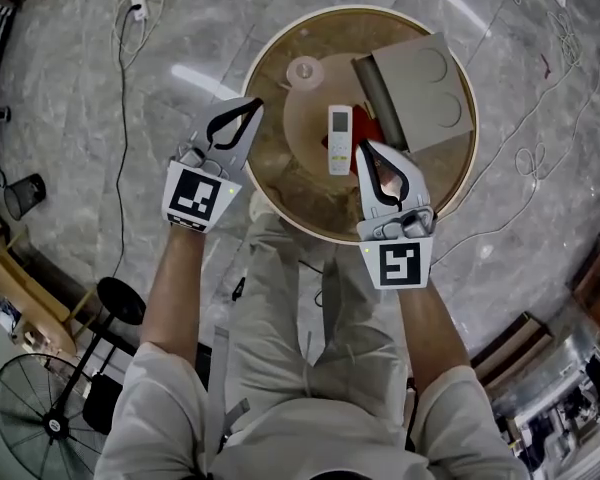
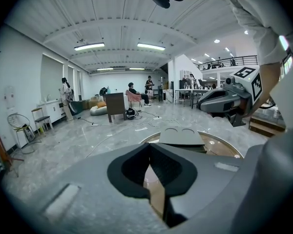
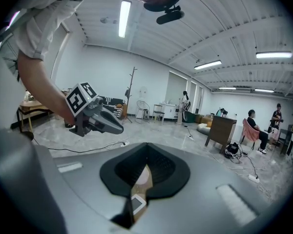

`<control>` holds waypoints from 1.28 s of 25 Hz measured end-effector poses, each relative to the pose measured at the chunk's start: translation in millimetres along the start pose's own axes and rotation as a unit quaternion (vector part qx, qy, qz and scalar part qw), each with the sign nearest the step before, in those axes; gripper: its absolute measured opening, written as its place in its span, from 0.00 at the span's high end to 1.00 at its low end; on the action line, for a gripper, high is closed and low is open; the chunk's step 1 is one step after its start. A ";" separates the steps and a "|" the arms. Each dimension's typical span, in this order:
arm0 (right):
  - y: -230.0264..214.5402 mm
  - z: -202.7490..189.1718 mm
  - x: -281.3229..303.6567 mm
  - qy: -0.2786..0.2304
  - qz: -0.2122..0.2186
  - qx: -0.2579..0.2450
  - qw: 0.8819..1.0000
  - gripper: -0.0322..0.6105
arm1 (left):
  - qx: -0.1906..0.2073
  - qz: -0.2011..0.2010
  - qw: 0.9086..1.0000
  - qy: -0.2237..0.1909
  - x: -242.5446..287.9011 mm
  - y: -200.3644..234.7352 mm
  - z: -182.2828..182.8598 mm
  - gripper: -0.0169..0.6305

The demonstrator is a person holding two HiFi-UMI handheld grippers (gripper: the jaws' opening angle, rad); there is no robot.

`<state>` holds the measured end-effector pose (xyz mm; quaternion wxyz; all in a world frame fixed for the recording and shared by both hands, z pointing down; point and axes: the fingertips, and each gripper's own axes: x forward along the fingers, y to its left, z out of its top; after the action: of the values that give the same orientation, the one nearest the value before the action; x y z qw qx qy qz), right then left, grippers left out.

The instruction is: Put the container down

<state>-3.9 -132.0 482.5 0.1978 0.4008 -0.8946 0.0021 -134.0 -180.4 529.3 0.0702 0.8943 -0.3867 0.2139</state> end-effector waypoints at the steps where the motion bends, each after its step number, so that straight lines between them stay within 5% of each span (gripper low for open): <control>1: 1.5 2.5 -0.8 -0.002 0.001 -0.005 1.000 0.94 | -0.001 0.002 1.000 -0.003 -5.4 -0.3 2.9 0.96; 11: 15.4 16.9 -10.1 0.015 0.009 -0.027 0.999 0.94 | -0.015 0.002 0.999 -0.035 -54.0 -12.9 28.9 0.97; 32: 20.1 28.2 -2.4 0.019 0.008 -0.025 0.999 0.94 | -0.040 0.012 0.999 -0.022 -75.3 -5.3 16.0 0.96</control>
<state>-26.8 -121.2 458.8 0.2243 0.3888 -0.8935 -0.0109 -170.8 -131.6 482.2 0.0947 0.8904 -0.4074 0.1797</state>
